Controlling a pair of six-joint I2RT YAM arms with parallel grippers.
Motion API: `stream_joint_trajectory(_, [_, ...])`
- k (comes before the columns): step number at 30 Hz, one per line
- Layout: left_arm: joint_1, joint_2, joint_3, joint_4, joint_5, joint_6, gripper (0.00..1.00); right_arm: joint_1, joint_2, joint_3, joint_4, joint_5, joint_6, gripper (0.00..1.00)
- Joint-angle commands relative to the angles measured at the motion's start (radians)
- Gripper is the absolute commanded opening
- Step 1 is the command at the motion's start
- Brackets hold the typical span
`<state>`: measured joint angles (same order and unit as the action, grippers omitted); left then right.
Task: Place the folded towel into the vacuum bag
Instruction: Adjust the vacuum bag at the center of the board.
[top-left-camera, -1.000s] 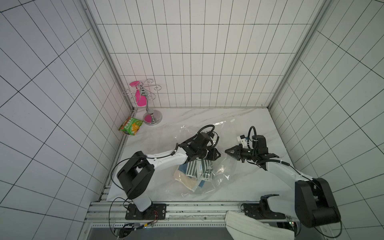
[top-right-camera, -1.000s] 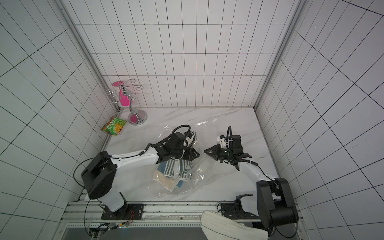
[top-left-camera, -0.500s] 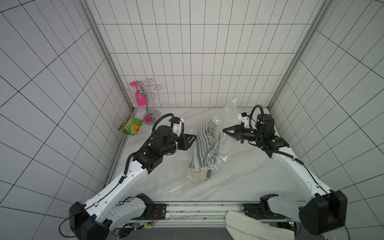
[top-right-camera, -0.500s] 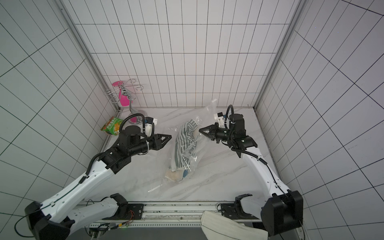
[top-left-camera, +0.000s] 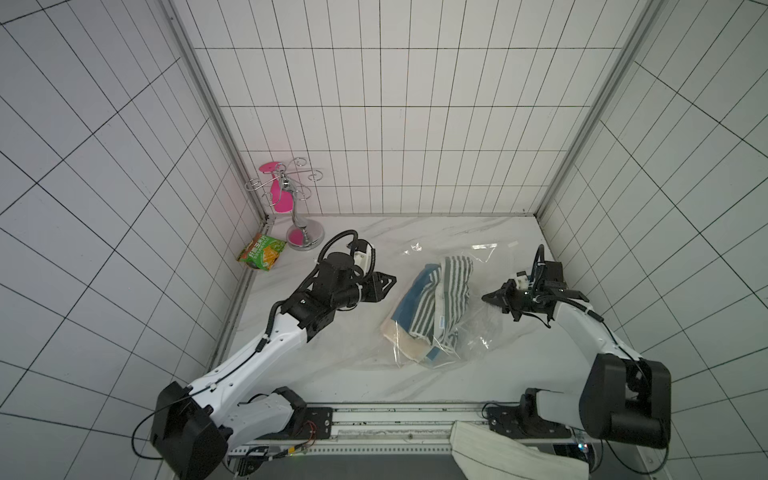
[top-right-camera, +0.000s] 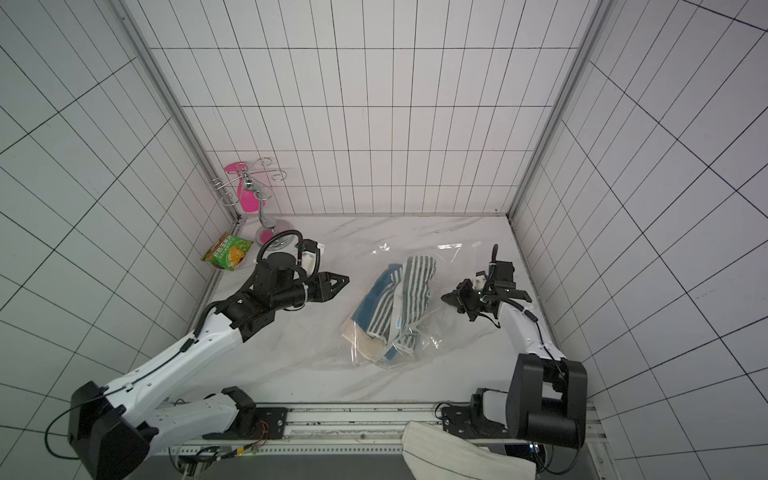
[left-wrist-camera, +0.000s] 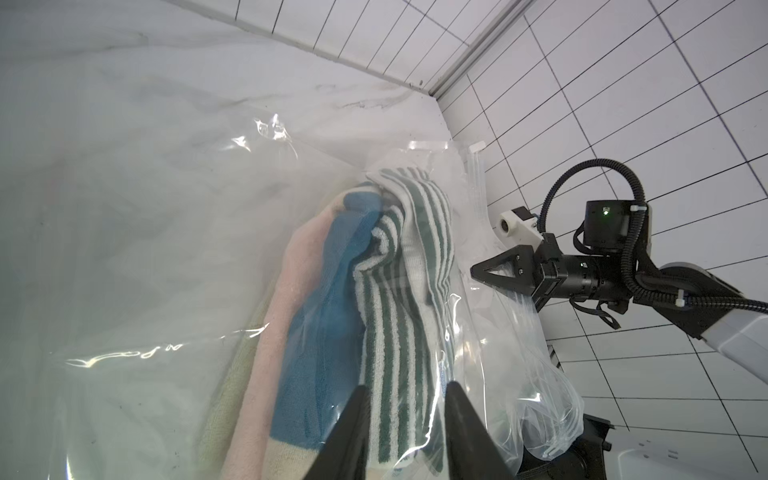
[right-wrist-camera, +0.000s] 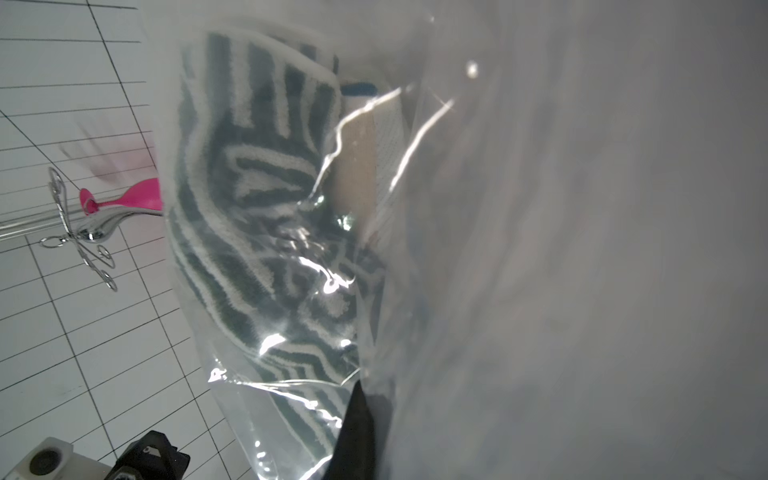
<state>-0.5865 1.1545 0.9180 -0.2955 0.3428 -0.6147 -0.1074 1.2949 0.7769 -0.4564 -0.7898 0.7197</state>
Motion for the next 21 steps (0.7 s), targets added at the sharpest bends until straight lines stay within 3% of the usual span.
stream_joint_trajectory(1, [-0.014,0.018,0.01,0.01,0.024,-0.016,0.32,0.11,0.001,0.016,0.024,0.042,-0.006,0.0])
stream_joint_trajectory(4, [-0.013,-0.012,-0.086,0.033,-0.021,-0.031,0.32,0.233,0.01,-0.064,0.238,0.022,0.143,0.0])
stream_joint_trajectory(7, [0.009,-0.043,-0.183,0.016,-0.151,-0.057,0.31,0.365,-0.003,-0.146,0.507,0.042,0.34,0.0])
stream_joint_trajectory(10, [0.058,-0.088,-0.233,0.015,-0.208,-0.062,0.31,0.484,0.036,-0.085,0.479,0.059,0.332,0.0])
stream_joint_trajectory(12, [0.065,-0.113,-0.229,0.041,-0.198,-0.05,0.32,0.467,0.034,-0.112,0.455,0.067,0.307,0.0])
stream_joint_trajectory(14, [0.065,-0.101,-0.189,0.044,-0.139,-0.029,0.32,0.352,-0.023,-0.206,0.388,0.118,0.3,0.0])
stream_joint_trajectory(16, [0.06,-0.075,-0.132,0.012,-0.068,-0.023,0.32,0.287,-0.089,-0.315,0.44,0.139,0.324,0.0])
stream_joint_trajectory(19, [0.007,-0.052,-0.07,-0.026,-0.045,-0.008,0.33,0.343,-0.078,-0.291,0.412,0.091,0.264,0.02])
stream_joint_trajectory(21, [-0.061,-0.058,-0.047,-0.045,-0.085,0.032,0.38,0.348,-0.038,-0.263,0.389,0.079,0.225,0.13])
